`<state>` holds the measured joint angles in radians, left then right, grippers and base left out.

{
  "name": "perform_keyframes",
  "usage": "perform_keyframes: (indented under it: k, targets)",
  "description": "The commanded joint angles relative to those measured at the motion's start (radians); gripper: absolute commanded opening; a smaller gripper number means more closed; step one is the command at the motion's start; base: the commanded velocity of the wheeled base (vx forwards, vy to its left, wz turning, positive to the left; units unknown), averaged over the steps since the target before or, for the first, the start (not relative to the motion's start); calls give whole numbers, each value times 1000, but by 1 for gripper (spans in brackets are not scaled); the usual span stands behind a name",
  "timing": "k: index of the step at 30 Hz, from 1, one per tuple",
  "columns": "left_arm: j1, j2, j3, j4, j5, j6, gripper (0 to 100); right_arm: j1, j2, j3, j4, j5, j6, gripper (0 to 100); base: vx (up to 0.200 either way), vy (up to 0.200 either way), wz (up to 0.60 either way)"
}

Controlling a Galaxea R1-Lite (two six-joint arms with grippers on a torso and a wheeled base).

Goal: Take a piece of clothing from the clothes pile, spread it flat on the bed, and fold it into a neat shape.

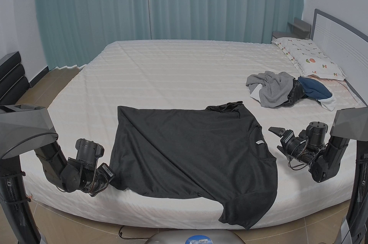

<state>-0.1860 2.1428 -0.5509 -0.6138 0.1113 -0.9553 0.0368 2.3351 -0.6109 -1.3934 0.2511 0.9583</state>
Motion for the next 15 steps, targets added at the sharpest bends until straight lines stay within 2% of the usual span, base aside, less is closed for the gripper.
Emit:
perform_keyframes:
  k: [1,8,11,15]
  targets:
    - [17,-53,63,2,19,78,0,6,-17,22,7,-4,-9,100,0,0,0]
    - [65,-58,80,48,51,155,0,15,-53,88,11,-10,-99,100,0,0,0]
    - [86,-64,85,83,50,193,0,14,-102,115,22,-19,-105,100,0,0,0]
    - [89,-66,85,88,50,201,0,17,-163,160,123,-19,-108,100,0,0,0]
